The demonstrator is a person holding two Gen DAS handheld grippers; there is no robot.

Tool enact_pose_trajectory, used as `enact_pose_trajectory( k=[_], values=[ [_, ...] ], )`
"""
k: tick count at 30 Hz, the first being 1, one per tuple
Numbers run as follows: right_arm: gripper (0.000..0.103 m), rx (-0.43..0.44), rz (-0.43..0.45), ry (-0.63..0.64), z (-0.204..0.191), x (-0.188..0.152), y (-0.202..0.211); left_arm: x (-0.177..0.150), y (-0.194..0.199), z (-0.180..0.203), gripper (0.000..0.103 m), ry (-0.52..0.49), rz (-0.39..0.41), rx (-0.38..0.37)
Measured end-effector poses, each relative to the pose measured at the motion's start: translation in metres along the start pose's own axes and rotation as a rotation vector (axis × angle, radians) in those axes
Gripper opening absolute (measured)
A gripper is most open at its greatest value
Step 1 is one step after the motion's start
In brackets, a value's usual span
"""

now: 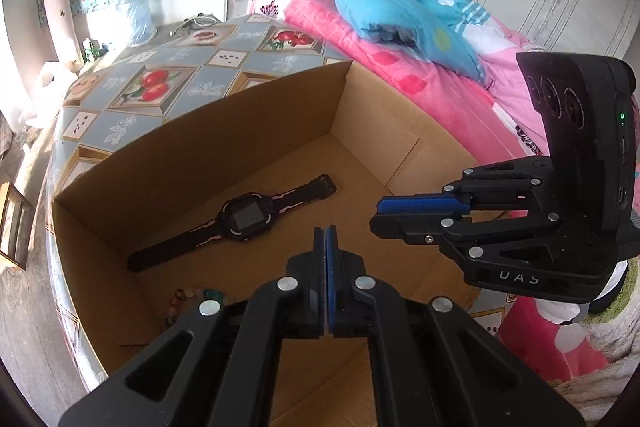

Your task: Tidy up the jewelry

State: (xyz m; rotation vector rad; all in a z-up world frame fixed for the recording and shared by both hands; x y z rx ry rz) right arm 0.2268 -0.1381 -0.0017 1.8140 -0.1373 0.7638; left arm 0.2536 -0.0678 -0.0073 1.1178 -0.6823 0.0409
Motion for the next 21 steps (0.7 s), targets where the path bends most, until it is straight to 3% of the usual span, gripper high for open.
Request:
enact_pose_trajectory(
  k=[6,8,12,17,21],
  values=[
    [0.011,-0.004,-0.110,0.001,0.005,0.000,-0.023,-0.001,-0.024,-0.012,0.002,0.044,-0.103,0.025],
    [0.011,-0.011,-0.114,0.002,0.007,0.001,-0.026,-0.002,-0.029,-0.014,0.011,0.069,-0.116,0.013],
    [0.011,-0.019,-0.109,0.000,0.009,0.000,-0.025,-0.002,-0.033,-0.016,0.015,0.088,-0.123,0.009],
    [0.011,-0.033,-0.082,-0.011,0.011,-0.001,-0.017,0.002,-0.028,-0.018,0.015,0.101,-0.099,0.003],
    [0.011,-0.017,-0.006,-0.018,0.008,0.003,0.005,0.008,-0.008,-0.011,0.015,0.070,-0.008,0.002]
  ],
)
Point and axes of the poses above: each gripper's, at about its wrist camera, not at the fingertips, and y roughly against the way its jaws point, z to its right, x to its top, the point moved 9 cm from there along -y, roughly the way its jaws point, and after that the axes turned 5 degrees about y, right-handed, at the moved point
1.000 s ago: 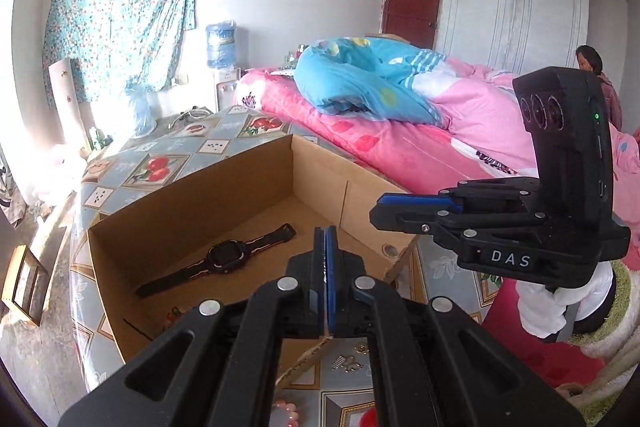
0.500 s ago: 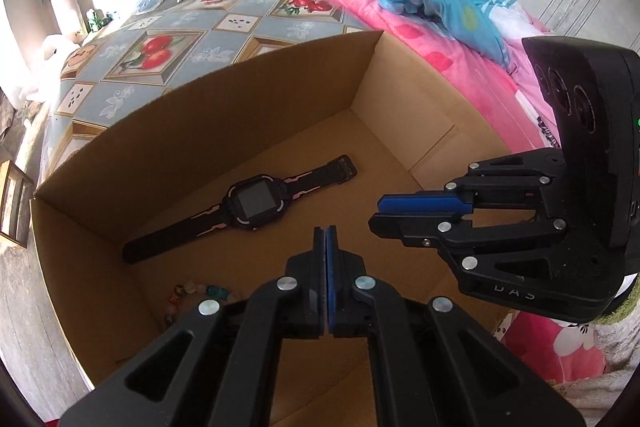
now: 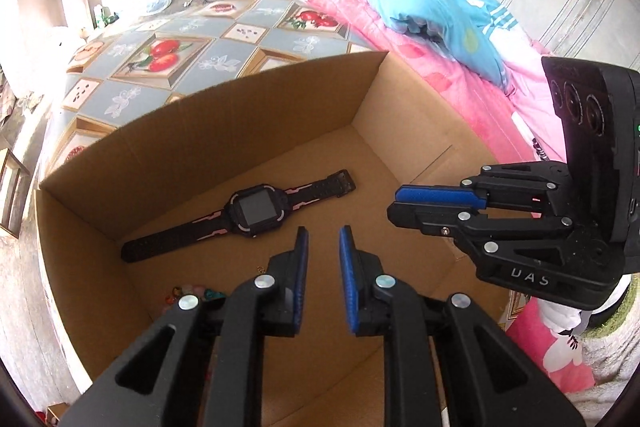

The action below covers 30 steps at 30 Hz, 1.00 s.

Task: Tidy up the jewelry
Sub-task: 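Withdraw both open tools from the box back toward the gold charms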

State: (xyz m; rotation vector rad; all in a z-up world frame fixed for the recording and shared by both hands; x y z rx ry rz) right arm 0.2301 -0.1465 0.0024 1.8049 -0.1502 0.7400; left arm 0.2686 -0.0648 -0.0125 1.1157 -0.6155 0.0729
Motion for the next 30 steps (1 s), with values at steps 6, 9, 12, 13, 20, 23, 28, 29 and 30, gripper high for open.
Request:
enact_pose_trajectory(
  k=[6,9,12,13,20,23,28,29,30],
  values=[
    [0.012,0.004,0.208,0.029,-0.012,-0.006,0.071,-0.010,0.063,0.029,0.015,-0.089,0.220,-0.027],
    [0.013,0.029,0.337,0.050,-0.025,-0.027,0.112,-0.034,0.094,0.046,0.018,-0.117,0.325,-0.066],
    [0.013,0.041,0.425,0.064,-0.035,-0.058,0.137,-0.067,0.110,0.060,0.020,-0.122,0.376,-0.106],
    [0.014,0.042,0.442,0.065,-0.038,-0.070,0.141,-0.079,0.113,0.066,0.020,-0.129,0.385,-0.124],
    [0.014,0.041,0.379,-0.038,-0.039,-0.139,0.109,-0.146,0.093,0.094,0.020,-0.133,0.335,-0.184],
    [0.014,-0.012,0.316,-0.060,-0.034,-0.152,0.081,-0.164,0.055,0.093,0.020,-0.094,0.250,-0.156],
    [0.014,-0.074,0.237,-0.071,-0.022,-0.156,0.043,-0.177,0.006,0.083,0.020,-0.075,0.165,-0.063],
    [0.014,-0.084,0.229,-0.072,-0.021,-0.157,0.038,-0.178,0.001,0.081,0.020,-0.073,0.155,-0.050],
    [0.014,-0.093,0.222,-0.071,-0.020,-0.156,0.034,-0.177,-0.002,0.079,0.020,-0.070,0.150,-0.045]
  ],
)
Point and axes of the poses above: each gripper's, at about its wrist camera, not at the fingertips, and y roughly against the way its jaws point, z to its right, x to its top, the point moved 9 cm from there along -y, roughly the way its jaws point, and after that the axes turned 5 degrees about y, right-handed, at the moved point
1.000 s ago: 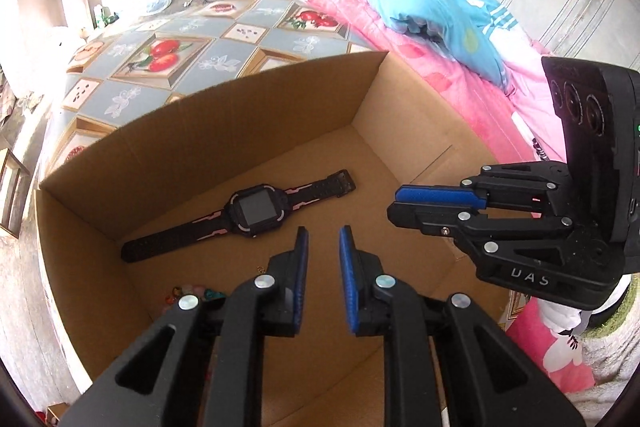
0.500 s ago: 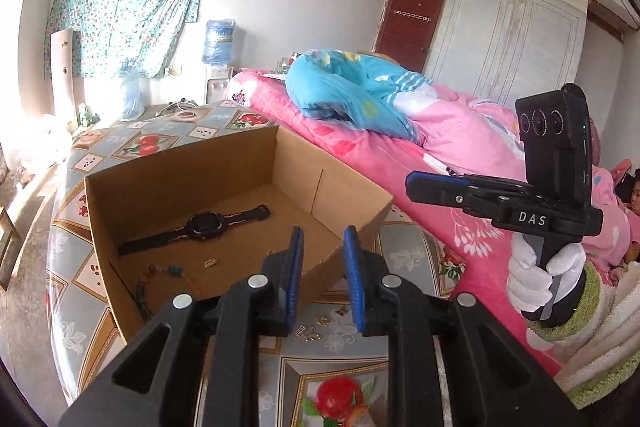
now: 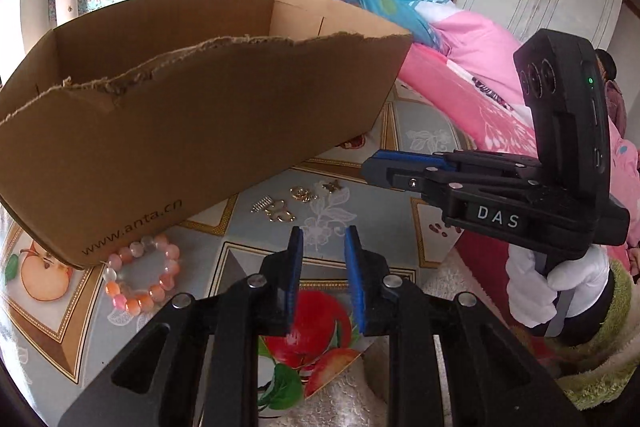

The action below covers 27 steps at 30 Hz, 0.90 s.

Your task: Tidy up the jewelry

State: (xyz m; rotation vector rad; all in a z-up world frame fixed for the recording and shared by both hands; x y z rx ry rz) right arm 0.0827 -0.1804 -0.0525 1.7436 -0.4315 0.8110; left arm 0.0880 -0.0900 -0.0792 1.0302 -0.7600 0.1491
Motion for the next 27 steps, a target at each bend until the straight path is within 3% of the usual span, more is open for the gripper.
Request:
enact_pose_trajectory(
  k=[9,17,22,24,27],
  values=[
    [0.016,-0.036,-0.028,0.030,0.000,-0.007,-0.026,-0.005,-0.011,-0.006,0.020,-0.005,-0.023,0.026],
    [0.017,-0.125,-0.030,0.149,-0.012,-0.005,-0.032,-0.009,-0.022,-0.002,0.020,-0.013,-0.029,0.033],
    [0.010,-0.152,-0.031,0.183,-0.014,-0.005,-0.031,-0.009,-0.024,-0.003,0.020,-0.019,-0.025,0.042],
    [0.000,-0.145,-0.029,0.172,-0.013,-0.004,-0.029,-0.008,-0.023,-0.003,0.020,-0.017,-0.022,0.041],
    [0.000,-0.131,-0.035,0.150,-0.009,-0.005,-0.026,-0.007,-0.021,-0.005,0.020,-0.013,-0.018,0.042]
  ],
)
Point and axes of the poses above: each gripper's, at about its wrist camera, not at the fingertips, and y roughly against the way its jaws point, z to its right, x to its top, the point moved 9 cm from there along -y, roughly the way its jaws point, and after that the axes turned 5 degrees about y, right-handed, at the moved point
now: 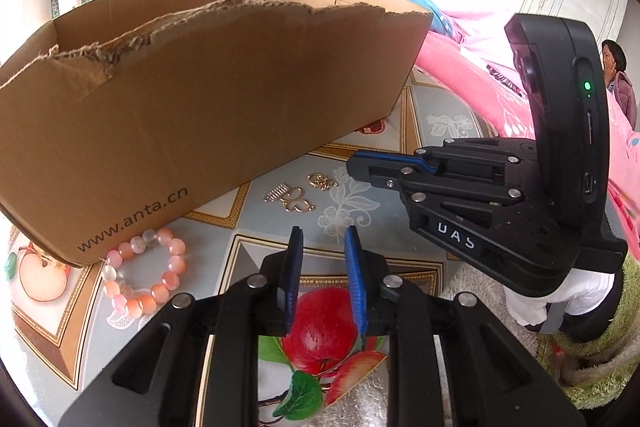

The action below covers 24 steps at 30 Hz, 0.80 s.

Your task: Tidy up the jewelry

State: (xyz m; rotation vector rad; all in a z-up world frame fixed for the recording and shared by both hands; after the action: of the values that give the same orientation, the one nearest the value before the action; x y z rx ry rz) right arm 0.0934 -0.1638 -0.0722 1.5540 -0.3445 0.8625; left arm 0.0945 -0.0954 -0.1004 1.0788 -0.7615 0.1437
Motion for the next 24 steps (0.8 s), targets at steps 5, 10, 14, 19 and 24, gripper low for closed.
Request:
enact_pose_trajectory(
  k=[5,10,14,19,24],
  values=[
    [0.000,0.014,-0.010,-0.024,0.012,-0.008,0.007,0.001,0.004,-0.002,0.020,-0.005,0.004,0.011],
    [0.001,0.028,-0.019,-0.063,0.023,-0.026,0.023,0.003,0.004,0.002,0.020,-0.012,0.006,0.009],
    [0.003,0.023,0.005,-0.111,0.038,-0.029,0.035,0.014,0.000,0.013,0.020,-0.026,0.030,-0.020],
    [0.003,0.013,0.036,-0.162,0.054,-0.031,0.041,0.030,-0.019,0.034,0.020,-0.083,0.038,-0.057],
    [0.004,0.017,0.053,-0.188,0.052,-0.031,0.039,0.038,-0.036,0.046,0.020,-0.154,0.027,-0.029]
  ],
)
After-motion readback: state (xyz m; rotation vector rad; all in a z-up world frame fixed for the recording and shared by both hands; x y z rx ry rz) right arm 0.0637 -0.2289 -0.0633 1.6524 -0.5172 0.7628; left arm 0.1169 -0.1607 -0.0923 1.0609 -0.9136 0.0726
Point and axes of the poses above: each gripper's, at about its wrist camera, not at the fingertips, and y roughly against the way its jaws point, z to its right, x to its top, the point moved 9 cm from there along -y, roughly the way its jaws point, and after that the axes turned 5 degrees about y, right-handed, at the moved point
